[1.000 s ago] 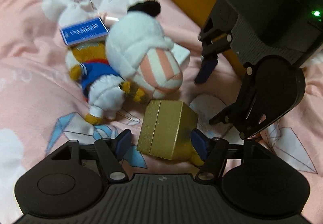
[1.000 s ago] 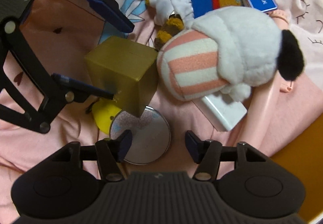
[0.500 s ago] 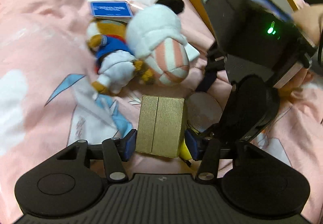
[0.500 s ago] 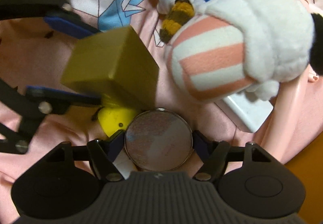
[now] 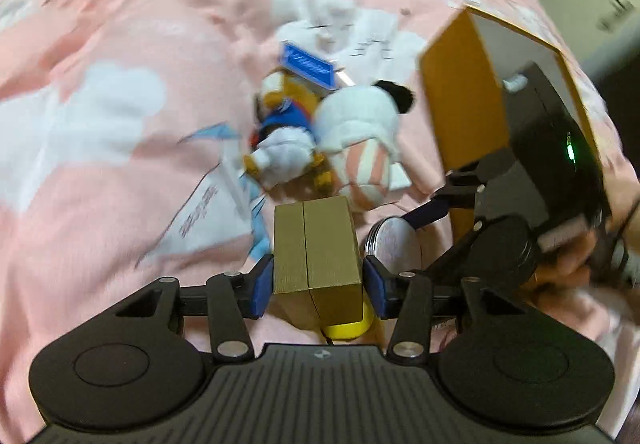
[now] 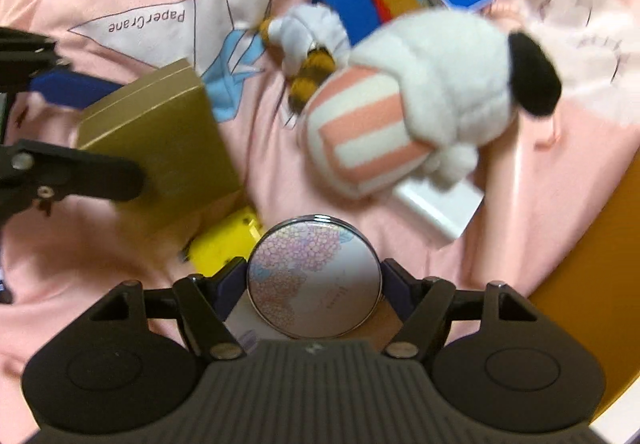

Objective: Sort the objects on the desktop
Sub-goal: 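Grasp the round compact mirror with the right gripper while the left gripper grasps the gold box, then lift the mirror and gold box and carry both over the orange box, then lower the mirror into the orange box while the left gripper lowers the gold box beside it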

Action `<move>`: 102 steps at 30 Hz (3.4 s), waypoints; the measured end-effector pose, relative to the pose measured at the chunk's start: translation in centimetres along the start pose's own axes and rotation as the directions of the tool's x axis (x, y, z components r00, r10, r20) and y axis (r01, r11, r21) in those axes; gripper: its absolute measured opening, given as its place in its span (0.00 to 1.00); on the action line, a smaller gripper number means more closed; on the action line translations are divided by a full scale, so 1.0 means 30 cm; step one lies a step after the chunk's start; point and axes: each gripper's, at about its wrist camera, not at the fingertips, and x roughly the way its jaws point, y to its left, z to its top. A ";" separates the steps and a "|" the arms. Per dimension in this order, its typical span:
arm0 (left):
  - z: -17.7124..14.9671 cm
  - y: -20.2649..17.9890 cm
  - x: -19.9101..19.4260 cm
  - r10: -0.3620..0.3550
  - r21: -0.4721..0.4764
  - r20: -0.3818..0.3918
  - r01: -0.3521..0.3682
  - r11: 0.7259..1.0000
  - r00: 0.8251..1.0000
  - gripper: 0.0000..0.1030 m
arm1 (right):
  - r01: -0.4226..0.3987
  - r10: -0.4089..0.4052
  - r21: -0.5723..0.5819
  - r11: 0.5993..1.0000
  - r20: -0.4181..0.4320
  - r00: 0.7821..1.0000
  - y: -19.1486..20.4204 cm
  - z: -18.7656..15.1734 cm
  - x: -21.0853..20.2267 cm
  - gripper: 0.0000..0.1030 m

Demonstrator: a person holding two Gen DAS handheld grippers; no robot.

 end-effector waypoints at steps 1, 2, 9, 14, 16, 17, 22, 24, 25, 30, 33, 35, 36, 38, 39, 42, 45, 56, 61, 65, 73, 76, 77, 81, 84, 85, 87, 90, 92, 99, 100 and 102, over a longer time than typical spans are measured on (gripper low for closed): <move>0.006 -0.006 0.003 0.013 -0.026 0.014 -0.013 1.000 1.000 0.53 | 0.011 -0.011 -0.008 1.000 -0.002 1.000 0.009 0.002 0.007 0.73; -0.004 -0.014 0.001 0.028 -0.046 0.037 -0.026 0.999 0.999 0.53 | 0.007 -0.007 -0.003 1.000 -0.011 1.000 0.013 0.007 0.018 0.75; -0.086 -0.041 0.012 0.171 -0.173 0.111 -0.150 0.973 0.979 0.53 | -0.066 0.075 0.120 0.991 -0.072 0.995 -0.044 0.032 0.028 0.78; -0.114 -0.046 0.002 0.214 -0.236 0.146 -0.176 0.956 0.966 0.53 | -0.057 0.084 0.224 0.973 -0.114 0.990 -0.080 0.048 0.059 0.70; -0.118 -0.047 0.006 0.224 -0.254 0.155 -0.180 0.950 0.962 0.53 | -0.054 0.087 0.256 0.965 -0.120 0.989 -0.082 0.055 0.076 0.65; -0.122 -0.050 0.003 0.228 -0.256 0.157 -0.183 0.949 0.961 0.53 | -0.047 0.081 0.267 0.963 -0.119 0.990 -0.082 0.055 0.077 0.58; -0.140 -0.052 0.005 0.225 -0.259 0.171 -0.177 0.950 0.959 0.53 | -0.047 0.064 0.241 0.969 -0.063 0.996 -0.058 0.049 0.000 0.33; -0.142 -0.051 0.004 0.220 -0.265 0.178 -0.168 0.949 0.959 0.53 | -0.057 0.064 0.213 0.975 -0.025 0.998 -0.033 0.043 -0.040 0.24; -0.142 -0.050 0.005 0.215 -0.270 0.182 -0.162 0.949 0.959 0.53 | -0.068 0.070 0.207 0.976 -0.004 0.998 -0.022 0.040 -0.059 0.22; -0.152 -0.053 -0.003 0.201 -0.279 0.205 -0.140 0.950 0.958 0.53 | -0.144 0.127 0.212 0.967 0.092 0.988 0.012 0.011 -0.118 0.14; -0.161 -0.060 -0.017 0.181 -0.281 0.231 -0.113 0.953 0.956 0.52 | -0.152 0.125 0.210 0.966 0.135 0.983 0.024 -0.025 -0.155 0.14; -0.167 -0.074 -0.027 0.167 -0.284 0.246 -0.094 0.954 0.955 0.52 | -0.179 0.142 0.219 0.959 0.176 0.974 0.024 -0.058 -0.203 0.14; -0.168 -0.083 -0.033 0.162 -0.283 0.252 -0.087 0.955 0.954 0.52 | -0.197 0.152 0.227 0.954 0.202 0.967 -0.058 -0.107 -0.256 0.14; -0.168 -0.113 -0.054 0.140 -0.273 0.275 -0.062 0.960 0.951 0.52 | -0.228 0.162 0.236 0.945 0.268 0.950 -0.112 -0.195 -0.374 0.14; -0.167 -0.132 -0.069 0.126 -0.263 0.289 -0.048 0.964 0.949 0.52 | -0.239 0.160 0.240 0.941 0.307 0.938 -0.118 -0.224 -0.421 0.14; -0.155 -0.201 -0.115 0.098 -0.216 0.336 -0.024 0.976 0.937 0.51 | -0.257 0.137 0.259 0.931 0.406 0.904 -0.126 -0.320 -0.452 0.14; -0.138 -0.285 -0.155 0.066 -0.155 0.383 -0.006 0.988 0.921 0.51 | -0.272 0.096 0.296 0.916 0.496 0.863 -0.161 -0.421 -0.587 0.14; -0.101 -0.515 -0.097 -0.128 0.036 0.417 0.124 0.992 0.900 0.51 | -0.187 -0.154 0.532 0.826 0.532 0.833 -0.264 -0.702 -0.720 0.14; -0.113 -0.559 -0.047 -0.132 0.086 0.416 0.106 0.991 0.900 0.51 | -0.153 -0.194 0.579 0.801 0.492 0.849 -0.266 -0.702 -0.631 0.14; -0.115 -0.548 -0.049 -0.137 0.071 0.423 0.118 0.990 0.896 0.51 | -0.145 -0.182 0.586 0.797 0.462 0.868 -0.261 -0.676 -0.568 0.14; -0.127 -0.619 -0.030 -0.175 0.153 0.421 0.121 0.981 0.890 0.51 | -0.001 -0.281 0.606 0.795 0.371 0.885 -0.241 -0.677 -0.491 0.14; -0.126 -0.651 0.011 -0.142 0.173 0.399 0.078 0.982 0.906 0.51 | -0.010 -0.288 0.623 0.782 0.375 0.881 -0.252 -0.700 -0.492 0.14; -0.127 -0.655 0.023 -0.141 0.180 0.393 0.075 0.981 0.908 0.51 | -0.019 -0.285 0.631 0.776 0.377 0.881 -0.262 -0.710 -0.494 0.14; -0.140 -0.671 0.065 -0.122 0.208 0.382 0.043 0.977 0.916 0.51 | -0.077 -0.243 0.651 0.755 0.387 0.890 -0.302 -0.742 -0.492 0.14; -0.147 -0.679 0.098 -0.096 0.219 0.347 0.019 0.976 0.933 0.51 | -0.123 -0.217 0.672 0.731 0.398 0.891 -0.334 -0.766 -0.501 0.14; -0.149 -0.685 0.104 -0.083 0.224 0.337 0.007 0.975 0.938 0.51 | -0.135 -0.211 0.677 0.723 0.403 0.891 -0.342 -0.774 -0.504 0.14; -0.144 -0.698 0.120 -0.052 0.236 0.307 -0.023 0.971 0.950 0.51 | -0.146 -0.205 0.681 0.717 0.407 0.890 -0.348 -0.781 -0.509 0.14; -0.135 -0.718 0.150 -0.016 0.262 0.259 -0.054 0.964 0.966 0.50 | -0.144 -0.204 0.678 0.721 0.405 0.891 -0.341 -0.780 -0.509 0.14; -0.130 -0.726 0.162 -0.005 0.284 0.240 -0.065 0.957 0.971 0.50 | -0.140 -0.205 0.677 0.722 0.403 0.892 -0.339 -0.778 -0.507 0.14; -0.108 -0.733 0.192 -0.031 0.366 0.117 -0.014 0.931 0.993 0.52 | -0.136 -0.196 0.670 0.729 0.395 0.897 -0.332 -0.773 -0.503 0.17; -0.101 -0.732 0.197 -0.036 0.367 0.099 -0.003 0.930 0.994 0.53 | -0.130 -0.200 0.672 0.729 0.390 0.899 -0.331 -0.771 -0.503 0.17; -0.087 -0.725 0.211 -0.050 0.365 0.068 0.022 0.931 0.996 0.53 | -0.121 -0.204 0.670 0.732 0.385 0.900 -0.328 -0.769 -0.503 0.17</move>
